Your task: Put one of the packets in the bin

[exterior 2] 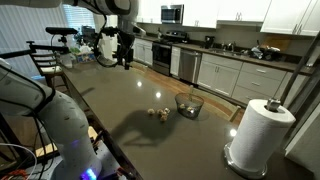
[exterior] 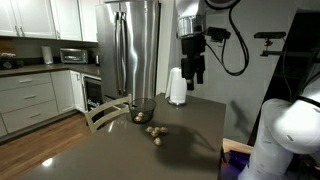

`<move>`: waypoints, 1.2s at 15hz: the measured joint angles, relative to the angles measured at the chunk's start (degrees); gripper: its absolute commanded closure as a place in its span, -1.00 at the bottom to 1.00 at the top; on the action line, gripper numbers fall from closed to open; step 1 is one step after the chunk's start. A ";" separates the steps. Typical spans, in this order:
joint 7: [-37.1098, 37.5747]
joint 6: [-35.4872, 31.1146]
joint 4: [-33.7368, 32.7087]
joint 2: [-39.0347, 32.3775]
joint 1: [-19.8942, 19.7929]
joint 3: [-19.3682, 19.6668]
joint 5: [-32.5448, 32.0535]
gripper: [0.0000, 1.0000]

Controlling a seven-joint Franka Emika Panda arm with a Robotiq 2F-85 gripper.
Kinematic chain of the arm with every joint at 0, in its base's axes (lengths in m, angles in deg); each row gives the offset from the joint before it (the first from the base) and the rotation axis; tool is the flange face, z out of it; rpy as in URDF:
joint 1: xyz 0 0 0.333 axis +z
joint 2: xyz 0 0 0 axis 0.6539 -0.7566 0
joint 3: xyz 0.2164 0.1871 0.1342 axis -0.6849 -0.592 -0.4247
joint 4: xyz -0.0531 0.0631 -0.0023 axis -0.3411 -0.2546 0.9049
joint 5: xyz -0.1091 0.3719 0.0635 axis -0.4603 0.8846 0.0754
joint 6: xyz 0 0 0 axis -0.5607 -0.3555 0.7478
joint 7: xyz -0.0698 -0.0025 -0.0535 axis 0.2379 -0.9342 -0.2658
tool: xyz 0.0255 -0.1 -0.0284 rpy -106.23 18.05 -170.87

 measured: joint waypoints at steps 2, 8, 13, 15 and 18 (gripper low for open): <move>0.00 0.00 0.00 0.00 0.00 0.00 0.00 -1.00; 0.00 -1.23 -0.20 0.11 -0.16 0.00 -2.27 -1.00; -0.18 -5.29 -0.39 0.18 -0.35 0.65 -6.36 -1.00; -1.00 -7.49 -0.39 -0.01 -0.37 1.44 -7.81 -1.00; -2.63 -10.46 -0.39 -0.80 -0.44 3.23 -9.40 -1.00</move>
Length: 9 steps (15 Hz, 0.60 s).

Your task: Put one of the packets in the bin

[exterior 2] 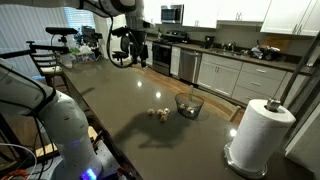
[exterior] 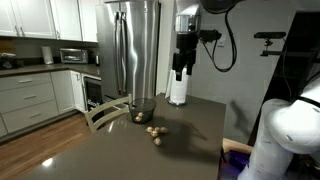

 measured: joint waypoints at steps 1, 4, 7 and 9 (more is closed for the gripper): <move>-0.71 -0.78 0.00 -0.39 -0.04 0.69 -0.32 -1.00; -2.78 -2.75 0.00 -1.82 -0.15 2.65 -1.21 -1.00; -4.54 -4.74 0.00 -3.75 -0.51 4.15 -1.37 -1.00; -5.66 -6.22 0.00 -5.33 -0.80 5.11 -1.37 -1.00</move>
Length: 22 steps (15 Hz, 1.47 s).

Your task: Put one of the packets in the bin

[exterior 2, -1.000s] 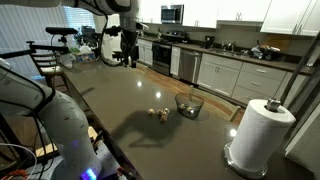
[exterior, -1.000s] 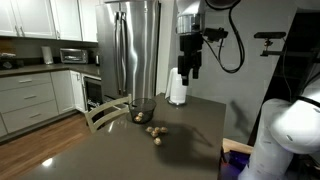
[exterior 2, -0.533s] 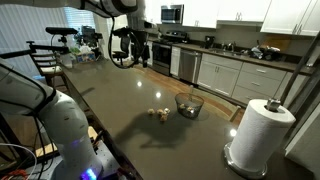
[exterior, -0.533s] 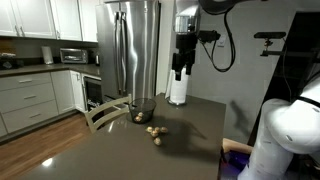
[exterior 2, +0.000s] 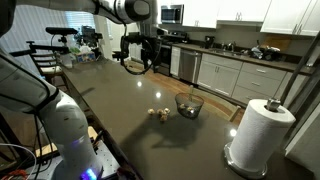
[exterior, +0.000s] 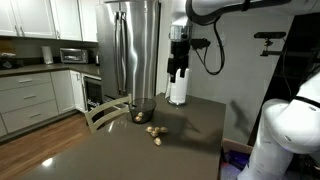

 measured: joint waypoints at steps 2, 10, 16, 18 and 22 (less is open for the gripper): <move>-1.14 -1.66 0.00 -1.69 -0.14 1.01 0.00 -1.00; -4.56 -9.71 0.61 -5.72 -1.62 3.35 -1.25 -1.00; -6.40 -17.24 3.27 -8.37 -2.46 4.73 -1.46 -1.00; -6.41 -18.93 3.54 -10.11 -2.85 4.85 -1.50 -1.00; -6.41 -22.18 3.59 -13.57 -3.01 5.13 -2.30 -1.00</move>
